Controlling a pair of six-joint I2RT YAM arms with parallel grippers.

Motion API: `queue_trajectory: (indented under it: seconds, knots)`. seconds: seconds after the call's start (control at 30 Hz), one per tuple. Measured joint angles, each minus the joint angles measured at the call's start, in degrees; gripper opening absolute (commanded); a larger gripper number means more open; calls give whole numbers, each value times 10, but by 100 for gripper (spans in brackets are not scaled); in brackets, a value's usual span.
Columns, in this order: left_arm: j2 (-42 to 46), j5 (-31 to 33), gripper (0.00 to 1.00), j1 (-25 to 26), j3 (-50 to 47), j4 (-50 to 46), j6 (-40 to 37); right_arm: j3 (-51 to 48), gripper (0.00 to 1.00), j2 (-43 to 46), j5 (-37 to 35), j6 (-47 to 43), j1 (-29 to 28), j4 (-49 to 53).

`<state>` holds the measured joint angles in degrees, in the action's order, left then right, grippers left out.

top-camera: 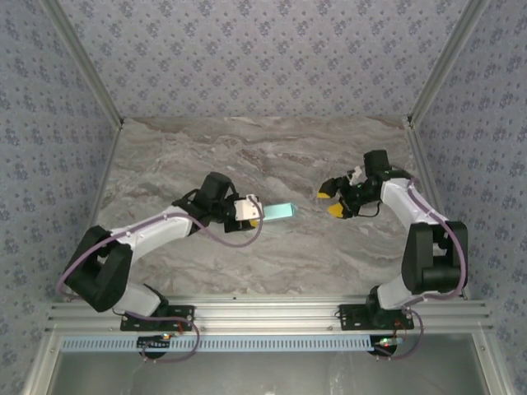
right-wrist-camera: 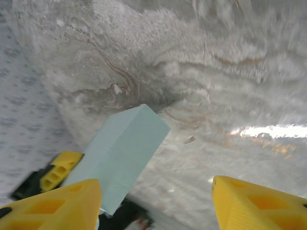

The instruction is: Fold the paper box

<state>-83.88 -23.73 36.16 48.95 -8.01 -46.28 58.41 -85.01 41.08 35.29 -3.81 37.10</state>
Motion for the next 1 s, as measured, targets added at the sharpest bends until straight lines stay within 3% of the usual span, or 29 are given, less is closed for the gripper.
queue_trajectory:
  seconds: [0.17,0.37,0.6,0.73,0.87,1.0]
  knots:
    - [-59,-28,42,-7,81,-99,-19,-3,62,80,-89,-99,-68,-28]
    - [-95,-53,52,-17,124,-142,-35,-53,63,149,-147,-206,-120,-101]
    - [-131,-56,53,-17,132,-157,-32,-52,61,113,-144,-258,-139,-104]
    - [-139,-62,53,-17,137,-152,-29,-45,56,88,-144,-261,-161,-104]
    - [-145,-68,54,-18,140,-142,-23,-29,44,68,-148,-256,-173,-104]
    - [-145,-69,54,-20,140,-135,-16,-10,44,48,-150,-240,-185,-103]
